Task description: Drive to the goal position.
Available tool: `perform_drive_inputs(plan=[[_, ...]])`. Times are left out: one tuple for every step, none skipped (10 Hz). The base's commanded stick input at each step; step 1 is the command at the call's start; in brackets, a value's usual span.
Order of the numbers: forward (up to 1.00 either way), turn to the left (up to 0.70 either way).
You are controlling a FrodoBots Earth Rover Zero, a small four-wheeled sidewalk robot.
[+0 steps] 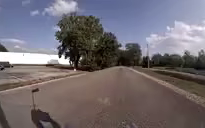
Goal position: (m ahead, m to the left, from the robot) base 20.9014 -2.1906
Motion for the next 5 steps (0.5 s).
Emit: perform_drive_inputs(plan=[[0.7,0.0],[0.7,0.0],[0.7,0.0],[0.7,0.0],[0.7,0.0]])
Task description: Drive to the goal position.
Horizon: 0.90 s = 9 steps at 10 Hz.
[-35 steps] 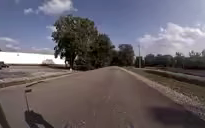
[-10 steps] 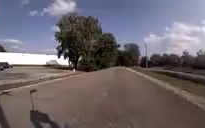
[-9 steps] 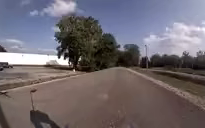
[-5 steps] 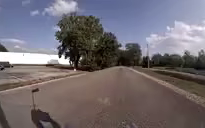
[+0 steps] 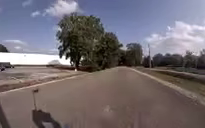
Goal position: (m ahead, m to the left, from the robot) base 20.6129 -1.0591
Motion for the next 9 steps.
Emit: perform_drive_inputs(plan=[[0.7,-0.18],[0.7,-0.35],[0.7,-0.35],[0.7,-0.35],[0.7,-0.25],[0.7,0.0],[0.7,0.0],[0.7,0.0],[0.7,0.0]])
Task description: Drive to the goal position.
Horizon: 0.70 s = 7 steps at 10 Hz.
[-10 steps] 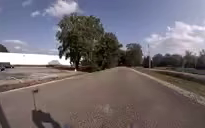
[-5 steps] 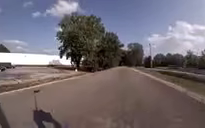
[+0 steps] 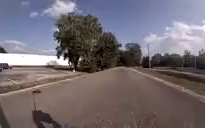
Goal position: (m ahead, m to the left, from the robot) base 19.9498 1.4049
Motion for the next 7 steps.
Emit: perform_drive_inputs(plan=[[0.7,0.0],[0.7,0.0],[0.7,0.0],[0.7,0.0],[0.7,0.0],[0.7,0.0],[0.7,0.0]])
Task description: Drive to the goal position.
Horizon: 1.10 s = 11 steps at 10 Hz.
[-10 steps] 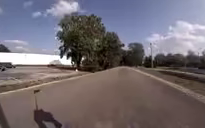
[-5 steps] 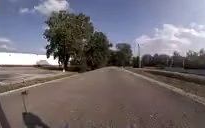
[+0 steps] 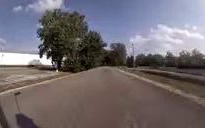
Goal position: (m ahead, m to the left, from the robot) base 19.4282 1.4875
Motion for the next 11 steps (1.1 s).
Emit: perform_drive_inputs(plan=[[0.7,0.0],[0.7,0.0],[0.7,0.0],[0.7,0.0],[0.7,0.0],[0.7,0.0],[0.7,0.0],[0.7,0.0],[0.7,0.0],[0.7,0.0],[0.7,0.0]])
